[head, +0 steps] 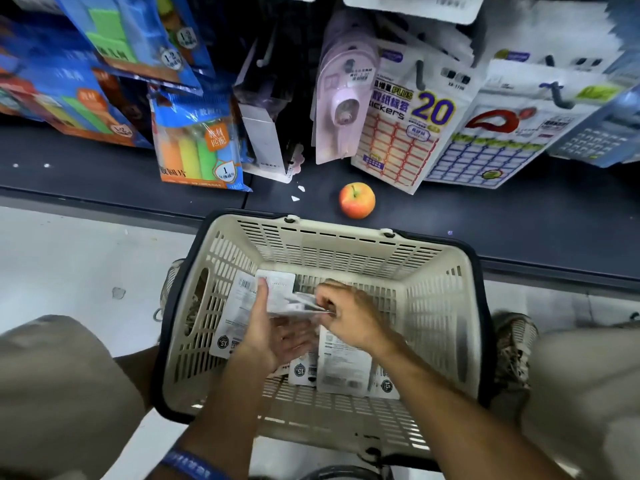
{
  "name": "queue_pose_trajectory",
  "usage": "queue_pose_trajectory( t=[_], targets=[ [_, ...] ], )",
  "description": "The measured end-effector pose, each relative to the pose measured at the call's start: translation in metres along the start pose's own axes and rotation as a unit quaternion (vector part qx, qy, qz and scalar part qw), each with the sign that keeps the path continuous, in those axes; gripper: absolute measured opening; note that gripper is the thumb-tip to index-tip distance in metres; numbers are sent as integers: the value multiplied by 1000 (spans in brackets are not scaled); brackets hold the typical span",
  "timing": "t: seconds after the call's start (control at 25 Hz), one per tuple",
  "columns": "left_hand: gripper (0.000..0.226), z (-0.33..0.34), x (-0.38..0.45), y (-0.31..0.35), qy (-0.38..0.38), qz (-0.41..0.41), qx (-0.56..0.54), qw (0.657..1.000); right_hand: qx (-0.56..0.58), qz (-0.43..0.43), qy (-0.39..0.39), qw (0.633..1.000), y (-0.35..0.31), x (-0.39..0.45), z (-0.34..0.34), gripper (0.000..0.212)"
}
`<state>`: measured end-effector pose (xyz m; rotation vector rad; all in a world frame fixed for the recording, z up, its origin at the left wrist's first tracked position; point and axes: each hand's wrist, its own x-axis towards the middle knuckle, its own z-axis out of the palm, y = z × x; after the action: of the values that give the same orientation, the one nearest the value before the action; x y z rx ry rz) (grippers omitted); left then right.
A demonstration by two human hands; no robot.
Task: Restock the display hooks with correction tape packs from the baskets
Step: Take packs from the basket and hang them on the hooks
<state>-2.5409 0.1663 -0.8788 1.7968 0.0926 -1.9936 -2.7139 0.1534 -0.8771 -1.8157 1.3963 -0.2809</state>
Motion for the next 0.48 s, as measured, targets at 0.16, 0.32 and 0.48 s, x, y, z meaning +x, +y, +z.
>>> queue_pose_trajectory(
  t=[0.16, 0.32, 0.48],
  targets=[
    [54, -12, -7, 17, 41, -5, 48, 998, 73, 24, -111, 991, -20, -18, -7, 42],
    [30, -2, -14, 8, 78, 33, 213, 973, -19, 216, -288, 933, 10, -34, -27, 85],
    [38, 7, -13, 5, 138, 108, 155, 972, 16, 318, -185, 930, 37, -38, -36, 29]
  ],
)
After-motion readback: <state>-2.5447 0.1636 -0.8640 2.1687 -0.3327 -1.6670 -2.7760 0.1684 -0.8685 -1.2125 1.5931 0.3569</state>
